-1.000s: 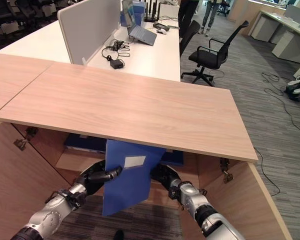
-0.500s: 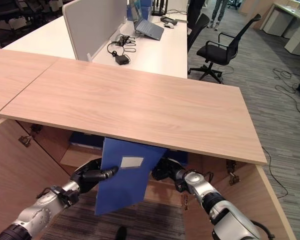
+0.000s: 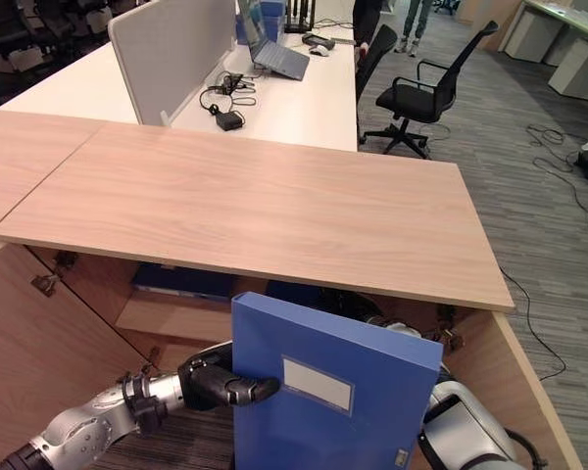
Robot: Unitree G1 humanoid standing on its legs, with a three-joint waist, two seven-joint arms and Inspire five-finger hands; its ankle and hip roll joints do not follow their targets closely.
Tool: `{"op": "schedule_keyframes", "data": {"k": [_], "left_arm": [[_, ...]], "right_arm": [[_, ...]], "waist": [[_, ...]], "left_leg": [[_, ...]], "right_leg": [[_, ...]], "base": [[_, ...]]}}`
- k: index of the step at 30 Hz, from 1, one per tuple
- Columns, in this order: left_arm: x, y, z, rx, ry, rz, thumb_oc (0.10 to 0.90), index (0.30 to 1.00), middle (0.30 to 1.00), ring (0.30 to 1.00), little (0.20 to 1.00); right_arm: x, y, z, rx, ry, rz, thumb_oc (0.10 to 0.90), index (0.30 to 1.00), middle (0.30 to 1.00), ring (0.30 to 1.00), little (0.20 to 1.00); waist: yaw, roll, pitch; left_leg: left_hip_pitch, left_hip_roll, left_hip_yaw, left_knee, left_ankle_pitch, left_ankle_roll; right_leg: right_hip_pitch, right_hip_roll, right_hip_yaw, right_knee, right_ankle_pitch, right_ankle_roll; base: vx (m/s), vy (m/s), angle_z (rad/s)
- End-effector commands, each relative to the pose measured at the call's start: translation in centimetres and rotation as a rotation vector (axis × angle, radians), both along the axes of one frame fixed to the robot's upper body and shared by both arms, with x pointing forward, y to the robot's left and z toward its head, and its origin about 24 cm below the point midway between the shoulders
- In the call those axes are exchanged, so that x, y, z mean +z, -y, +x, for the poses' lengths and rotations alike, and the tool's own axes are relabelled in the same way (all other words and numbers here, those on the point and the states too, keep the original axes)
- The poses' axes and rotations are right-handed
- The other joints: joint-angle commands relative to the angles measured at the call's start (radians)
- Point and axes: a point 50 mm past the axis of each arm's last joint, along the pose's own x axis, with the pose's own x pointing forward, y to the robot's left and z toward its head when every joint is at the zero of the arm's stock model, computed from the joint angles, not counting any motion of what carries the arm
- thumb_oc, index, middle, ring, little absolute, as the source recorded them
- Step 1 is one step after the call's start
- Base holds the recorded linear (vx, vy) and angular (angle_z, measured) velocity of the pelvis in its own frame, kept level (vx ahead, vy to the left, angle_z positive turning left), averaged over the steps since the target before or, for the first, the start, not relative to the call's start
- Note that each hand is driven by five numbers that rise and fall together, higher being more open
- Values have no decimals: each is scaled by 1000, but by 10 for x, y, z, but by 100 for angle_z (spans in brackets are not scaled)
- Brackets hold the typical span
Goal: Put the empty folder in the office cabinet
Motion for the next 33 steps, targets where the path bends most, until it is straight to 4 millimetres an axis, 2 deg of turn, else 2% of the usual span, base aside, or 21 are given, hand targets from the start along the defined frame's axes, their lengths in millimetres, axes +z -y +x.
{"op": "schedule_keyframes", "data": {"k": [1, 5, 10, 13, 16, 17, 18, 20, 21, 23, 24, 26, 27, 28, 29, 30, 31, 32, 33], "left_arm": [[39, 43, -7, -204, 140, -285, 400, 300, 300, 300, 300], [40, 41, -6, -208, 152, -274, 400, 300, 300, 300, 300], [39, 35, -4, -205, 175, -226, 400, 300, 300, 300, 300], [35, 22, -1, -183, 200, -142, 400, 300, 300, 300, 300], [24, -1, 3, -113, 212, -24, 400, 300, 300, 300, 300], [24, -1, 3, -113, 212, -24, 400, 300, 300, 300, 300], [16, -24, 4, -14, 208, 52, 400, 300, 300, 300, 300], [12, -31, 4, 31, 206, 77, 400, 300, 300, 300, 300], [5, -49, 3, 143, 200, 124, 400, 300, 300, 300, 300], [3, -57, 5, 193, 212, 164, 400, 300, 300, 300, 300], [6, -61, 8, 226, 228, 170, 400, 300, 300, 300, 300], [5, -64, 12, 286, 233, 155, 400, 300, 300, 300, 300], [4, -64, 11, 307, 238, 143, 400, 300, 300, 300, 300], [4, -64, 11, 307, 237, 143, 400, 300, 300, 300, 300], [4, -66, 9, 338, 240, 130, 400, 300, 300, 300, 300], [3, -70, 5, 399, 247, 105, 400, 300, 300, 300, 300], [3, -71, 4, 418, 245, 96, 400, 300, 300, 300, 300], [3, -71, 4, 418, 245, 96, 400, 300, 300, 300, 300], [1, -77, 0, 478, 236, 75, 400, 300, 300, 300, 300]], "right_arm": [[57, -35, 39, 30, 244, 181, 800, 900, 900, 900, 900], [54, -48, 34, 96, 236, 203, 800, 900, 900, 900, 900], [44, -67, 22, 225, 225, 131, 800, 900, 900, 900, 900], [35, -72, 13, 262, 217, 98, 800, 900, 900, 900, 900], [29, -68, 3, 260, 222, 98, 800, 900, 900, 900, 900], [29, -68, 3, 260, 222, 98, 800, 900, 900, 900, 900], [27, -58, -7, 259, 241, 65, 800, 900, 900, 900, 900], [25, -54, -11, 239, 244, 65, 800, 900, 900, 900, 900], [24, -45, -20, 200, 269, 66, 800, 900, 900, 900, 900], [27, -33, -26, 152, 305, 72, 800, 900, 900, 900, 900], [31, -24, -30, 115, 334, 74, 800, 900, 900, 900, 900], [35, -10, -38, 55, 370, 89, 800, 900, 900, 900, 900], [37, -6, -40, 40, 382, 77, 800, 900, 900, 900, 900], [37, -6, -40, 40, 382, 77, 800, 900, 900, 900, 900], [37, -3, -44, 32, 389, 70, 800, 900, 900, 900, 900], [35, 5, -53, 2, 390, 68, 800, 900, 900, 900, 900], [34, 9, -59, -12, 388, 74, 800, 900, 900, 900, 900], [33, 9, -59, -12, 387, 73, 800, 900, 900, 900, 900], [28, 17, -69, -47, 369, 80, 800, 900, 900, 900, 900]], "waist": [[-2, -35, -92], [-4, -35, -91], [-13, -33, -92], [-19, -30, -91], [-23, -27, -86], [-23, -27, -86], [-21, -24, -76], [-21, -23, -71], [-17, -20, -49], [-19, -16, -18], [-20, -14, 12], [-36, -12, 40], [-41, -14, 43], [-41, -13, 42], [-44, -15, 43], [-57, -19, 50], [-63, -21, 50], [-62, -20, 50], [-75, -18, 50]], "left_leg": [[61, -17, -5, -8, -153, -8], [62, -17, -4, -8, -153, -8], [62, -16, -3, -8, -155, -8], [64, -14, -5, -8, -156, -8], [62, -13, -10, -8, -155, -11], [62, -13, -10, -8, -155, -11], [56, -9, -19, -8, -152, -14], [51, -7, -25, -8, -149, -15], [33, -3, -40, -8, -135, -17], [-18, -12, -61, 40, -135, -19], [-66, -23, -62, 110, -147, -27], [-154, -36, -18, 246, -195, -33], [-158, -28, 7, 288, -222, -27], [-161, -27, 8, 292, -225, -27], [-150, -13, 26, 324, -254, -21], [-119, 20, 34, 377, -299, -16], [-101, 41, 39, 384, -307, -16], [-100, 42, 40, 384, -308, -16], [-52, 94, 45, 360, -310, -25]], "right_leg": [[-9, -34, 83, 8, -3, 74], [-10, -33, 84, 8, -3, 74], [-11, -34, 84, 9, -4, 74], [-11, -33, 87, 9, -8, 73], [-14, -32, 86, 13, -11, 73], [-14, -32, 86, 13, -11, 73], [-20, -30, 80, 22, -20, 71], [-24, -30, 77, 26, -24, 69], [-39, -31, 60, 42, -33, 65], [-66, -40, 38, 71, -44, 60], [-79, -54, 20, 94, -51, 54], [-126, -85, -9, 130, -48, 47], [-135, -95, -12, 128, -40, 47], [-136, -94, -12, 128, -40, 47], [-139, -97, -5, 121, -32, 46], [-133, -107, 15, 108, -14, 47], [-126, -108, 21, 102, -9, 49], [-124, -107, 22, 101, -9, 49], [-118, -111, 33, 86, 6, 60]], "base": [[0, 0, 0], [0, 0, 0], [2, -3, -3], [0, 0, 0], [0, 0, 0], [5, -42, 0], [-7, -48, 2], [-30, -56, 6], [-96, -69, 13], [-174, -54, 30], [-260, 3, 49], [-259, 76, 59], [-120, 84, 54], [-53, 77, 39], [-33, 141, 17], [-25, 180, -11], [-10, 142, -21], [11, 168, -15], [3, 128, -4]]}}
